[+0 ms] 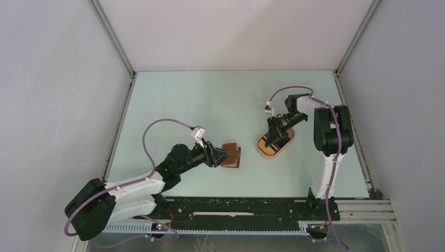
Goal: Put the credit cards into the card holder
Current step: Pick up the credit card from the storage box.
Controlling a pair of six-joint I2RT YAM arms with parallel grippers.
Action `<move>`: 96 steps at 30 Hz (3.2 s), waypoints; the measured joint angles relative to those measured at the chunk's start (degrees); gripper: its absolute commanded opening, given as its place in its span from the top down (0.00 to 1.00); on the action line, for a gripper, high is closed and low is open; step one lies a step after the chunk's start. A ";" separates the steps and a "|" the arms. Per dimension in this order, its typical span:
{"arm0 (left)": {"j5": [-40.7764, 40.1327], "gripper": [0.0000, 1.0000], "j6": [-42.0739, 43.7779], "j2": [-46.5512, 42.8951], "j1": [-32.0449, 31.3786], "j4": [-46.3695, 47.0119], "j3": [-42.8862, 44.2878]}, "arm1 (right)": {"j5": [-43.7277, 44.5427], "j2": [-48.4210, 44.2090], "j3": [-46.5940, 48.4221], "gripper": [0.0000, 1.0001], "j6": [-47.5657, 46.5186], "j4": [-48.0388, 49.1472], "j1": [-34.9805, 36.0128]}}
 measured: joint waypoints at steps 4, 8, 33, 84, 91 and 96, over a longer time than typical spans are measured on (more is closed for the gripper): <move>0.00 0.47 0.00 0.00 0.00 0.02 0.00 | 0.15 0.00 0.00 0.68 0.00 0.00 -1.07; 0.02 0.47 0.02 0.00 0.00 0.02 0.00 | 0.42 0.00 0.00 0.68 0.02 0.00 -1.95; 0.02 0.47 0.00 0.02 0.00 0.00 0.00 | -0.11 -0.02 0.00 0.70 -0.50 -1.01 -5.95; -15.32 0.45 6.34 -1.84 -9.75 -19.93 4.37 | 7.10 -19.80 -3.08 1.00 -0.48 5.60 -10.95; -29.99 0.40 10.49 6.12 -19.26 -29.59 14.88 | 5.95 -32.65 -6.51 1.00 1.84 9.55 -5.51; -38.71 0.38 13.25 9.70 -24.09 -33.57 18.80 | 7.23 -42.05 -9.14 1.00 5.55 15.37 5.44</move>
